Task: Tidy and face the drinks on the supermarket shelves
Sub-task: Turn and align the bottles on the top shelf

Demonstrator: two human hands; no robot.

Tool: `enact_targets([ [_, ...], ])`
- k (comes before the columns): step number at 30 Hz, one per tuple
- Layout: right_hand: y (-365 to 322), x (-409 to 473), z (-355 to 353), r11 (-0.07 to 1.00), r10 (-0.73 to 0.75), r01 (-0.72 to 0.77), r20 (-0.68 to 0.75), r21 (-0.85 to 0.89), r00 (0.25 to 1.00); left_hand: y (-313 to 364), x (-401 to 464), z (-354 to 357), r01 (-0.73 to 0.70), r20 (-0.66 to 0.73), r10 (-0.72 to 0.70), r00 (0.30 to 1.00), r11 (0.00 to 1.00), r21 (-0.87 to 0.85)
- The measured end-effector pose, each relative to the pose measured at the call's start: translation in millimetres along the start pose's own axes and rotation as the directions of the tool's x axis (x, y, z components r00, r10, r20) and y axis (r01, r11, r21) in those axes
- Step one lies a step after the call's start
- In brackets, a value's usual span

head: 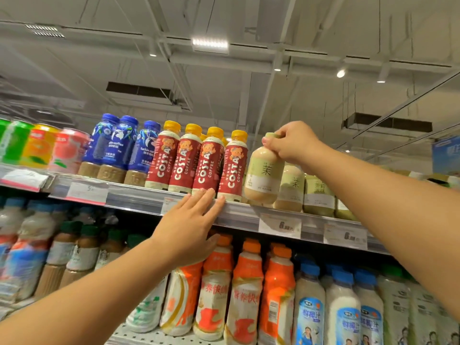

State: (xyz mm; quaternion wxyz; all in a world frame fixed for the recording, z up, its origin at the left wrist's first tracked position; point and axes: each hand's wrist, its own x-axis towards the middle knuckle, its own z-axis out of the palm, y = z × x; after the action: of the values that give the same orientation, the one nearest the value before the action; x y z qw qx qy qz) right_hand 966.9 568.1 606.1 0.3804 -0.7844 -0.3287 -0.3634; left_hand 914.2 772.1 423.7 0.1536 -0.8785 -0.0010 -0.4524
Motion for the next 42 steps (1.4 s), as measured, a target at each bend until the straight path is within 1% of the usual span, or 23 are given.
enact_targets([
  [3, 3, 6, 10, 0.997, 0.036, -0.037, -0.002, -0.070, 0.999, 1, 6, -6, 0.010, -0.035, -0.011, 0.999, 1.000, -0.027],
  [5, 4, 9, 16, 0.994, 0.048, -0.049, -0.007, -0.102, 0.999, 4, 10, -11, 0.023, -0.059, -0.024, 0.998, 1.000, -0.015],
  [7, 5, 11, 21, 0.992, 0.063, -0.064, -0.009, -0.112, 0.998, 10, 15, -14, 0.040, -0.055, -0.038, 0.998, 0.999, 0.034],
  [10, 6, 15, 26, 0.986, 0.076, -0.075, -0.002, -0.151, 0.997, 20, 21, -16, 0.071, 0.017, -0.074, 0.997, 0.984, 0.163],
  [12, 5, 17, 29, 0.977, 0.064, -0.062, 0.003, -0.206, 0.998, 26, 24, -18, 0.093, 0.040, -0.105, 0.994, 0.970, 0.224],
  [16, 3, 17, 36, 0.960, 0.074, -0.071, 0.004, -0.270, 0.997, 31, 26, -20, 0.105, 0.054, -0.125, 0.991, 0.956, 0.274],
  [18, 2, 16, 38, 0.955, 0.085, -0.080, 0.006, -0.285, 0.996, 29, 26, -18, 0.104, 0.031, -0.117, 0.993, 0.958, 0.269],
  [22, 2, 0, 39, 0.962, 0.026, -0.018, 0.027, -0.271, 0.999, 28, 26, -17, 0.102, -0.012, -0.102, 0.995, 0.964, 0.244],
  [23, 3, -8, 39, 0.955, -0.001, 0.014, 0.043, -0.295, 0.999, 29, 26, -16, 0.104, -0.018, -0.103, 0.995, 0.964, 0.243],
  [26, 11, -33, 46, 0.885, -0.098, 0.150, 0.138, -0.441, 0.986, 30, 26, -14, 0.120, -0.025, -0.118, 0.993, 0.962, 0.245],
  [28, 18, -43, 51, 0.878, -0.133, 0.197, 0.171, -0.437, 0.976, 31, 26, -12, 0.127, -0.038, -0.122, 0.992, 0.961, 0.247],
  [30, 22, -45, 55, 0.882, -0.145, 0.206, 0.171, -0.423, 0.975, 31, 26, -12, 0.127, -0.046, -0.119, 0.992, 0.961, 0.247],
  [32, 25, -44, 59, 0.873, -0.138, 0.204, 0.177, -0.444, 0.975, 31, 25, -12, 0.128, -0.053, -0.119, 0.992, 0.961, 0.244],
  [35, 32, -39, 65, 0.875, -0.089, 0.168, 0.190, -0.455, 0.978, 32, 24, -13, 0.128, -0.058, -0.117, 0.991, 0.961, 0.246],
  [42, 47, -39, 78, 0.921, -0.096, 0.159, 0.187, -0.356, 0.978, 34, 23, -12, 0.131, -0.053, -0.121, 0.991, 0.956, 0.261],
])
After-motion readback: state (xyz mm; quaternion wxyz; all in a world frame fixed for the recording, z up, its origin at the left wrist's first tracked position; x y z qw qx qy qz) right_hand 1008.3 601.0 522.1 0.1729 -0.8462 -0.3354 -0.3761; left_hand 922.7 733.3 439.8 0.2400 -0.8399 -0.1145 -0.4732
